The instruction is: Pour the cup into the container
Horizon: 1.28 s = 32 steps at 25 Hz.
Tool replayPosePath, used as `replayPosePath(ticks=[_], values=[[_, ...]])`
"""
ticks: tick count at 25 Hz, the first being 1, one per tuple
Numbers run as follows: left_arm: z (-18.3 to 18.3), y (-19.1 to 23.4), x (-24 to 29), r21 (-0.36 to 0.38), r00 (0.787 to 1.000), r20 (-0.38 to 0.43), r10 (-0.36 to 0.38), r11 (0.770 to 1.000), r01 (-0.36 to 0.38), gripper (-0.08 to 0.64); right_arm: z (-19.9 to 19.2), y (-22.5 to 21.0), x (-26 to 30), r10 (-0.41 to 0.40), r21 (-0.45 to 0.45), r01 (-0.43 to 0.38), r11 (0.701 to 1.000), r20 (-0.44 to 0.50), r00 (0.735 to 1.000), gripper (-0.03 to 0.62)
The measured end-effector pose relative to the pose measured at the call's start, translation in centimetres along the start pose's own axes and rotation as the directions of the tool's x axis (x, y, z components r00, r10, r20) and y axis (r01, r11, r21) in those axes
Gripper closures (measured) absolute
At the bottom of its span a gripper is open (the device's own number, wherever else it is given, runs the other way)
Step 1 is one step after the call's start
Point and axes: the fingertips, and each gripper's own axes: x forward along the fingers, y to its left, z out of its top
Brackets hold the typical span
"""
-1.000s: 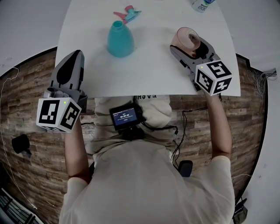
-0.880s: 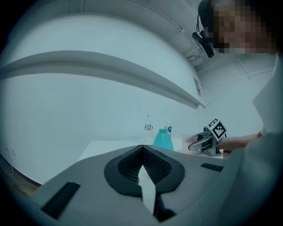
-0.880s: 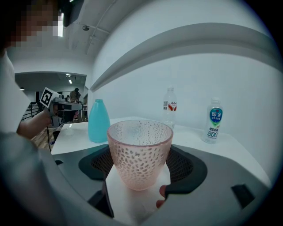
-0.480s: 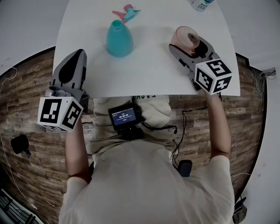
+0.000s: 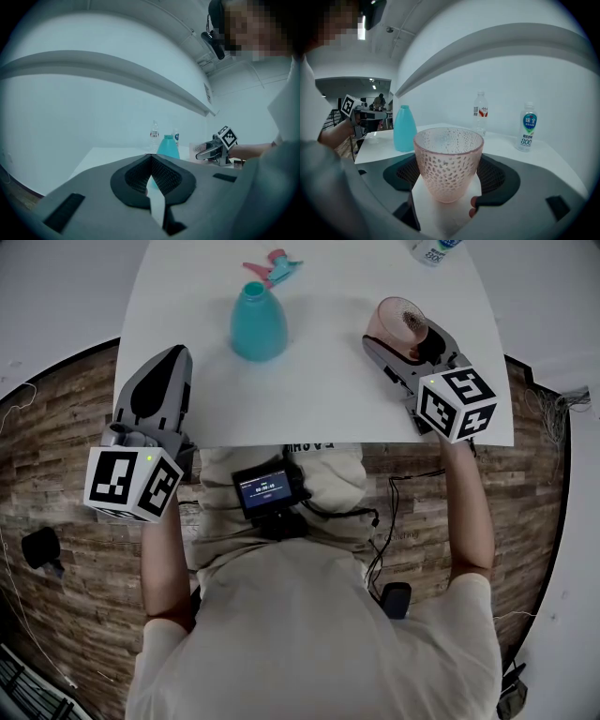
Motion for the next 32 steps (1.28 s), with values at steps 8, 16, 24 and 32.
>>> replayPosePath(ticks=[8, 16, 24, 32], values=[[0.2, 0.6, -0.7, 0.002, 1.000, 0.012, 0.006, 1.000, -0.006, 0.551, 0.3, 0.9, -0.2, 0.051, 0.000, -0.051, 0.999, -0.008, 0.999, 0.221], [0.5, 0.8, -1.1, 0.003, 1.000, 0.021, 0.011, 1.000, -0.011, 0.551, 0.3, 1.5, -0.1, 0.064, -0.022, -0.065, 0.998, -0.017, 0.998, 0.177], [0.9, 1.0, -1.7, 0.000, 1.000, 0.018, 0.021, 1.000, -0.021, 0.551, 4.1, 1.5, -2.9, 0.091, 0.051, -0.100, 0.994, 0.148, 0.985, 0.153], [0.9, 1.1, -2.4, 0.002, 0.999, 0.033, 0.019, 1.000, -0.019, 0.551, 6.9, -0.4, -7.4, 0.093, 0.241, -0.172, 0.955, 0.309, 0.946, 0.153]])
